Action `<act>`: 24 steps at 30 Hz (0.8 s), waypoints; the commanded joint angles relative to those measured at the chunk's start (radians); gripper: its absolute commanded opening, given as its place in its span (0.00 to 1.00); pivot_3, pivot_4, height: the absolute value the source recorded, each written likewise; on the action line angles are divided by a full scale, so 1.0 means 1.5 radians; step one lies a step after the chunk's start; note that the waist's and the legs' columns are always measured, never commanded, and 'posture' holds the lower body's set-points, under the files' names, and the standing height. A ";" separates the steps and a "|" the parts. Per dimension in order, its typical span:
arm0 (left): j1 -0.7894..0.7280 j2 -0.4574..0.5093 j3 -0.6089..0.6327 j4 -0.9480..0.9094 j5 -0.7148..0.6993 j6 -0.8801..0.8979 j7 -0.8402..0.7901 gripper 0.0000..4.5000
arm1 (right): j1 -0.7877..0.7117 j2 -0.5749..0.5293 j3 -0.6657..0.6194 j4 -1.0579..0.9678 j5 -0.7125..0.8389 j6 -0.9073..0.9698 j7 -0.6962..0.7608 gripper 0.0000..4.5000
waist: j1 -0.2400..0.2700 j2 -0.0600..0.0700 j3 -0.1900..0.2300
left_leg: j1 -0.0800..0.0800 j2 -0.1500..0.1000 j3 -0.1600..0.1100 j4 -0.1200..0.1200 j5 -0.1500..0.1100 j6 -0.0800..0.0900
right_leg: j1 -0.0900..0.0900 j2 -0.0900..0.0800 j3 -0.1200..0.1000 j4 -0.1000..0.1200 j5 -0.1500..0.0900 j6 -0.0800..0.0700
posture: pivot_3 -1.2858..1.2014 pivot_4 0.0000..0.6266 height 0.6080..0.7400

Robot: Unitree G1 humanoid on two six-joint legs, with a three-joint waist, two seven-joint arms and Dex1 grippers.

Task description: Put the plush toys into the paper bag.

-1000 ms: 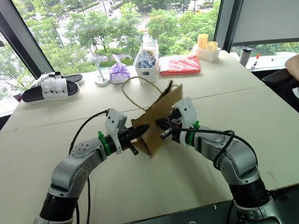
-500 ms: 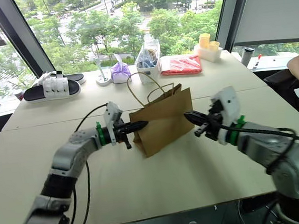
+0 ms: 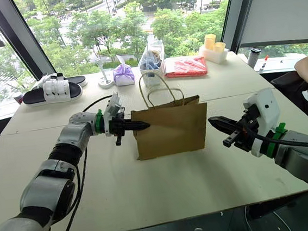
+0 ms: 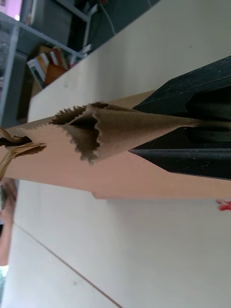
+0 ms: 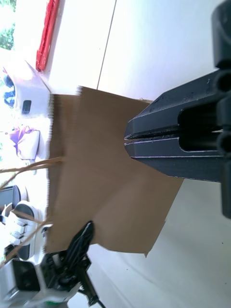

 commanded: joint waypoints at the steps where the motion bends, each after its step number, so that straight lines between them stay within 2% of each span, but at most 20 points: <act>1: -0.035 -0.011 0.007 0.045 0.031 -0.062 -0.011 0.00 | 0.004 -0.019 -0.015 -0.020 0.012 -0.023 -0.013 0.00 | 0.002 0.000 0.000 | 0.000 0.000 0.000 0.000 0.000 0.000 | 0.000 0.000 0.000 0.000 0.000 0.000 | 0.52 0.24 1.00; 2: -0.038 -0.013 0.008 0.056 0.038 -0.073 -0.008 0.00 | 0.006 -0.019 -0.015 -0.020 0.015 -0.025 -0.016 0.00 | 0.002 0.000 0.000 | 0.000 0.000 0.000 0.000 0.000 0.000 | 0.000 0.000 0.000 0.000 0.000 0.000 | 0.52 0.24 1.00; 5: -0.044 -0.015 0.013 0.086 0.057 -0.099 0.014 0.19 | 0.005 -0.022 -0.005 -0.016 0.016 -0.035 -0.020 0.00 | 0.002 0.000 0.000 | -0.001 0.000 0.000 0.001 0.000 0.000 | 0.000 0.000 0.000 0.000 0.000 0.000 | 0.52 0.24 1.00; 12: -0.033 0.009 0.040 0.069 0.056 -0.097 0.019 0.97 | 0.006 -0.037 0.021 0.003 0.002 -0.059 -0.003 0.00 | 0.000 0.000 0.000 | -0.001 0.000 -0.001 0.001 0.000 0.000 | 0.000 0.000 0.000 0.001 0.000 0.000 | 0.52 0.24 1.00; 15: -0.008 0.032 0.056 0.023 0.046 -0.067 0.029 1.00 | 0.009 -0.047 0.040 0.012 -0.006 -0.069 0.014 0.00 | -0.002 0.000 0.000 | -0.001 0.000 -0.001 0.001 0.000 0.000 | 0.000 0.000 -0.001 0.001 0.000 0.000 | 0.52 0.24 1.00; 20: 0.087 0.085 0.079 -0.169 0.016 0.048 0.063 1.00 | 0.025 -0.070 0.071 0.025 -0.032 -0.097 0.059 0.00 | -0.004 0.000 0.000 | 0.000 0.000 -0.001 0.001 -0.001 0.001 | -0.001 0.000 0.000 0.002 0.000 0.001 | 0.52 0.24 1.00; 22: 0.140 0.110 0.096 -0.277 -0.004 0.112 0.092 1.00 | 0.028 -0.078 0.085 0.034 -0.049 -0.111 0.079 0.00 | -0.002 0.000 0.000 | -0.001 0.001 -0.001 0.002 -0.001 0.001 | -0.001 0.000 0.000 0.002 0.000 0.001 | 0.52 0.24 1.00; 24: 0.223 0.148 0.131 -0.441 -0.041 0.210 0.139 1.00 | 0.030 -0.092 0.109 0.053 -0.075 -0.132 0.108 0.00 | -0.004 0.000 0.000 | -0.001 0.001 -0.001 0.003 -0.001 0.001 | -0.001 0.000 0.000 0.002 0.000 0.001 | 0.52 0.24 1.00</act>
